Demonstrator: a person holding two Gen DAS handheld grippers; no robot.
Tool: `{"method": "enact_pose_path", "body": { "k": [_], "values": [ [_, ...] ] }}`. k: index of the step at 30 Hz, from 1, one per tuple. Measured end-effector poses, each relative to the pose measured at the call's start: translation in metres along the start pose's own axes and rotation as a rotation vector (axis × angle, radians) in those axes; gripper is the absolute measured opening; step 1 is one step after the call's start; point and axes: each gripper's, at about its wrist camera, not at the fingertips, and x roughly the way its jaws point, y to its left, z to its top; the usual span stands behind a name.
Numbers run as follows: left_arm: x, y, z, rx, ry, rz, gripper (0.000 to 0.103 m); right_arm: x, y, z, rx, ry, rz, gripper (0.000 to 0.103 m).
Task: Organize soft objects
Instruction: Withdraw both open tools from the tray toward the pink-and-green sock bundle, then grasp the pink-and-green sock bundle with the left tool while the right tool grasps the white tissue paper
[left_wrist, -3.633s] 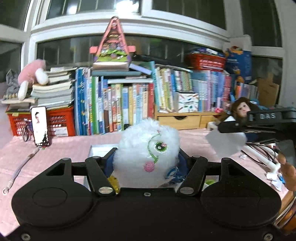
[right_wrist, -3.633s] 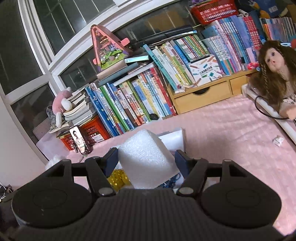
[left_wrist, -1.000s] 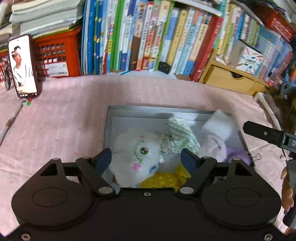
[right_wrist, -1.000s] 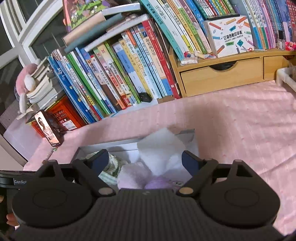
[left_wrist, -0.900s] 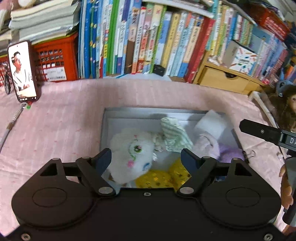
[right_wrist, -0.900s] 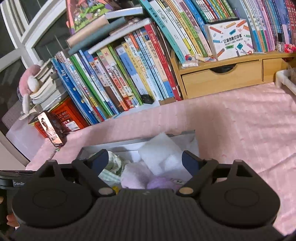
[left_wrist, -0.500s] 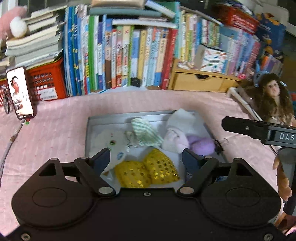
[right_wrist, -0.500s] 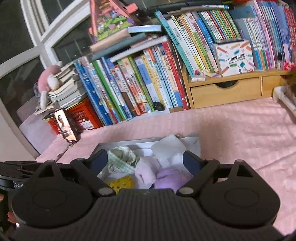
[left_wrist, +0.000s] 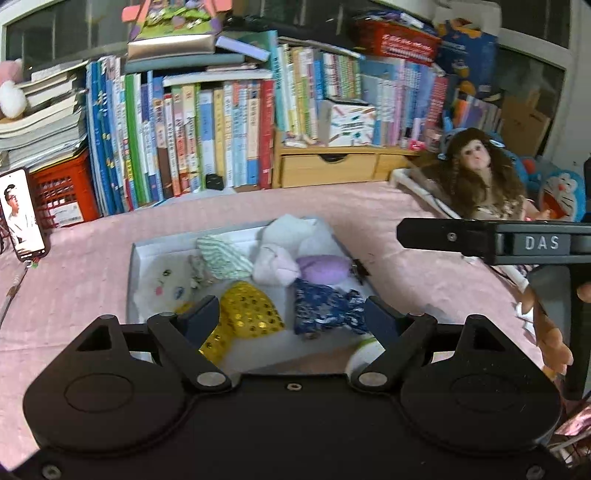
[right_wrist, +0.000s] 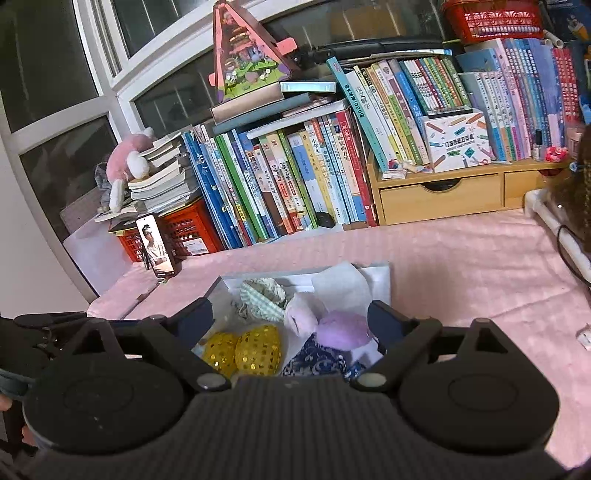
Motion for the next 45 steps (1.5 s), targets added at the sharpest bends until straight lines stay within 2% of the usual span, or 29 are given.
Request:
{"method": "enact_pose_path", "body": {
  "k": [13, 21, 27, 32, 38, 45],
  "values": [
    [-0.040, -0.043, -0.051, 0.045, -0.090, -0.067, 0.085, -0.046, -0.005, -0.020, 0.017, -0.024, -0.029, 0.097],
    [-0.059, -0.075, -0.101, 0.060, -0.180, -0.066, 0.085, -0.059, -0.013, -0.040, 0.033, -0.046, -0.043, 0.097],
    [-0.064, -0.102, -0.138, 0.084, -0.243, -0.028, 0.085, -0.061, -0.021, -0.057, 0.035, -0.049, -0.069, 0.097],
    [-0.058, -0.125, -0.160, 0.111, -0.292, 0.016, 0.084, -0.063, -0.028, -0.067, 0.024, -0.061, -0.087, 0.098],
    [-0.038, -0.150, -0.172, 0.150, -0.300, 0.039, 0.079, -0.066, -0.037, -0.074, 0.018, -0.075, -0.096, 0.099],
    [0.002, -0.171, -0.175, 0.138, -0.322, 0.121, 0.064, -0.064, -0.064, -0.076, 0.061, -0.068, -0.133, 0.100]
  ]
}}
